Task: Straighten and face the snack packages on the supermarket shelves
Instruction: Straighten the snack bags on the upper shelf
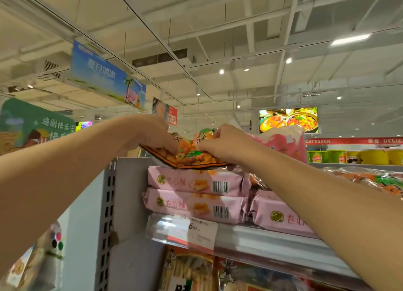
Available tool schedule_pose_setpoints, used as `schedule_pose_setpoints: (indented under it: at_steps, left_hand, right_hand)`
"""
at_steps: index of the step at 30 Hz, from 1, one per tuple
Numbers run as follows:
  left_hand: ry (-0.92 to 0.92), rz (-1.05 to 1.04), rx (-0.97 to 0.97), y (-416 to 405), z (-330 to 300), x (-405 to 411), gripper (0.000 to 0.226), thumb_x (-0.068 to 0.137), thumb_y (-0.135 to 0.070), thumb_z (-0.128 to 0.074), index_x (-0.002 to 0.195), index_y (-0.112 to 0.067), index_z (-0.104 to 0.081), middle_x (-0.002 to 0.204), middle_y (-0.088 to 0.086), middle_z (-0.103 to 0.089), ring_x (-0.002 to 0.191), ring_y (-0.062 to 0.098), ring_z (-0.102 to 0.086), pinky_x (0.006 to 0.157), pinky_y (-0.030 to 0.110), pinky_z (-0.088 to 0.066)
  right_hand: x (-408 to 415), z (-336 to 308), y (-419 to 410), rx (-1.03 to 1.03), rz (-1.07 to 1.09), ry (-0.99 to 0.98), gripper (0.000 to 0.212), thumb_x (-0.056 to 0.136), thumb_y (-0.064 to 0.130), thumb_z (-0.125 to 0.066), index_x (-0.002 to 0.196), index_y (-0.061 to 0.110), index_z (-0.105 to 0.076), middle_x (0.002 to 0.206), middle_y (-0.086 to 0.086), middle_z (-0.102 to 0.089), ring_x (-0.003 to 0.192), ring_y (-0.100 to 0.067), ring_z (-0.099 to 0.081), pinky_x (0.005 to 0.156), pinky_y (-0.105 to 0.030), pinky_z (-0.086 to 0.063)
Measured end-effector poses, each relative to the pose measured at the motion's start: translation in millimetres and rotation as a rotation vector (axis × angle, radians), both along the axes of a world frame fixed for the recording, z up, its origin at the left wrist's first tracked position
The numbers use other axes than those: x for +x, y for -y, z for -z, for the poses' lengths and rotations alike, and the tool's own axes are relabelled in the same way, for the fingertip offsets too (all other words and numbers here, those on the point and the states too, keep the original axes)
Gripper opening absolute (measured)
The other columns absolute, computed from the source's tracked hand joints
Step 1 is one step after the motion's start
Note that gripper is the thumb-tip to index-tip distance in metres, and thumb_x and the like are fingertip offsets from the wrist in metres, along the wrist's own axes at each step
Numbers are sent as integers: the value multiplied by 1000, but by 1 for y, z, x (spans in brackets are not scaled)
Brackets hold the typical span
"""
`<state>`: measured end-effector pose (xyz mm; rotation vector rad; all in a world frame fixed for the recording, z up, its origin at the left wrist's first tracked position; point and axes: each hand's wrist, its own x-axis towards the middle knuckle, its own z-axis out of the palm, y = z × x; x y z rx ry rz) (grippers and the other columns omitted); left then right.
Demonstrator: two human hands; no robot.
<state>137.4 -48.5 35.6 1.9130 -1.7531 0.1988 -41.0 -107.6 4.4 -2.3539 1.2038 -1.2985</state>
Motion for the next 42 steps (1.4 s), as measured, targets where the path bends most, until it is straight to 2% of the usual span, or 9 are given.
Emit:
schedule_pose_setpoints:
  at_steps: [5,12,15,20,24,30,32,35,42]
  left_hand:
    - [66,32,-106,-17,-8,-14,29,73,-28,-79,94,-13,-66,96,7,-66,90,25,-64,86,41,-55]
    - [-267,358,-500,-25,30,-82,36,85,-33,-71,101,-19,-42,82,-8,-49,73,11,-51,55,28,-38]
    - [-309,563,-428,-28,57,-131,34,88,-33,-66,103,-19,-39,80,-6,-53,68,7,-51,49,27,-33]
    - [-153,847,-250,-43,87,-215,48,86,-31,-70,112,-22,-31,88,-6,-63,75,8,-62,64,29,-52]
    - [-94,1004,-187,-53,94,-277,89,75,-22,-81,135,-28,-15,95,-2,-67,73,10,-67,74,36,-55]
    - [-94,1103,-161,-70,106,-366,105,71,-24,-84,143,-39,-9,94,-15,-59,76,2,-62,65,25,-51]
    - [-116,1123,-160,-77,109,-396,103,72,-23,-84,143,-36,-11,98,-12,-61,80,5,-64,74,34,-55]
    - [-147,1094,-203,-85,113,-437,99,72,-24,-85,142,-35,-16,95,-17,-59,77,-1,-61,68,21,-50]
    - [-296,874,-315,-77,108,-472,95,67,-26,-88,134,-45,-22,89,-22,-61,72,2,-64,60,24,-48]
  right_hand:
    - [-28,5,-20,-223,67,58,50,71,53,-70,105,27,-45,89,13,-54,74,-1,-53,52,-23,-37]
    - [-109,36,-74,-289,217,161,55,70,49,-76,108,34,-39,91,18,-58,80,-4,-59,63,-26,-45]
    - [-157,61,-104,-264,307,158,63,70,44,-78,113,42,-32,93,21,-61,83,-1,-63,70,-29,-51]
    - [-238,90,-157,-195,436,141,77,64,40,-82,120,47,-30,97,24,-63,87,-4,-66,84,-41,-54]
    - [-297,108,-194,-184,512,134,77,65,32,-85,115,50,-29,90,37,-62,80,9,-64,73,-22,-52]
    - [-379,121,-229,-186,587,100,75,61,37,-82,113,52,-30,101,31,-55,92,12,-54,81,-28,-48]
    - [-410,125,-237,-182,561,90,74,65,33,-83,115,51,-31,100,41,-55,93,18,-54,75,-15,-46]
    - [-456,126,-245,-180,531,68,73,69,29,-84,117,52,-33,96,44,-55,92,32,-44,70,-1,-38]
    - [-523,108,-235,-189,517,44,71,71,30,-81,122,51,-37,98,33,-54,88,25,-49,84,-29,-48]
